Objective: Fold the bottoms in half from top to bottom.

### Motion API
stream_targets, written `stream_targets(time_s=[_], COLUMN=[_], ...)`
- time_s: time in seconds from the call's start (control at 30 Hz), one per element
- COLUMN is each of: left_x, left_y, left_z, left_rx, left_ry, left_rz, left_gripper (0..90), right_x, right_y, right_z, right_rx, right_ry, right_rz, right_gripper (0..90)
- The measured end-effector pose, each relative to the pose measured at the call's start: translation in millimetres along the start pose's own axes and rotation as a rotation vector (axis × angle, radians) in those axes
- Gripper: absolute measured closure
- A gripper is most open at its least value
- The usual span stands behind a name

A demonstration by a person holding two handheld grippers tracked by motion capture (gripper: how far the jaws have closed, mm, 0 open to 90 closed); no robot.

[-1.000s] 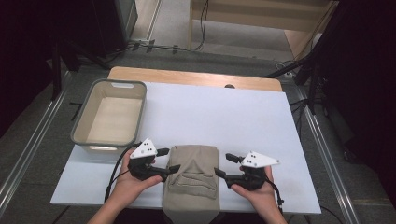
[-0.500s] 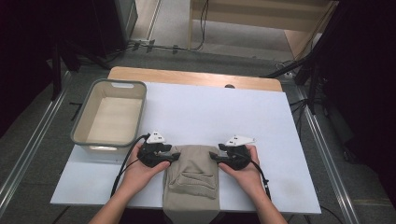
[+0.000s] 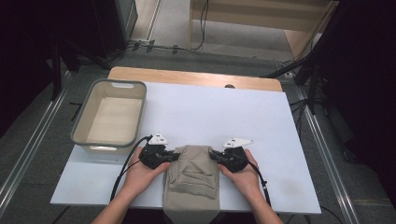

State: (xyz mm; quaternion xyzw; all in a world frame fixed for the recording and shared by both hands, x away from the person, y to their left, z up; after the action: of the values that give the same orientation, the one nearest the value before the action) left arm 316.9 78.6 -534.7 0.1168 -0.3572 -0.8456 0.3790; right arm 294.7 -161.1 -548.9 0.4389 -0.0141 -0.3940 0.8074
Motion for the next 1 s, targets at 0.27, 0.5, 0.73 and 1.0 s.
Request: stream_targets(time_s=[0.27, 0.5, 0.73, 1.0], left_x=[-0.3, -5.8, -16.0, -30.6], left_y=[18.3, 47.4, 79.1, 109.9], left_z=[4.1, 3.1, -5.4, -16.2], left_rx=[0.066, 0.120, 0.154, 0.177], left_ry=[0.007, 0.018, 0.037, 0.055], left_rz=[-0.003, -0.003, 0.001, 0.013], left_gripper=[84.4, 84.5, 84.4, 84.3], right_x=[9.2, 21.1, 40.2, 60.5], right_y=[4.9, 24.0, 49.6, 81.4], right_z=[11.7, 26.8, 36.4, 41.5], right_rx=[0.059, 0.107, 0.136, 0.154], right_ry=[-0.002, -0.040, -0.076, -0.121], right_rz=[-0.001, 0.016, 0.028, 0.051], right_gripper=[86.0, 86.1, 86.0, 86.0])
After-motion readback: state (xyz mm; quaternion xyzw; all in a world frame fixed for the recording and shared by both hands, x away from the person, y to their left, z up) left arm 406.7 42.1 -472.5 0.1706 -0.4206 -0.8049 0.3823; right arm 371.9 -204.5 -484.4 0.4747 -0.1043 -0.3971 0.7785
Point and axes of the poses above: each handheld gripper's, and its own axes: z roughly backward along the jaws, y roughly out of its top, x roughly to its right, the point moved 4 cm from there along -z, roughly forward along the jaws, and after that the axes turned 12 degrees about y, right-handed, at the moved point
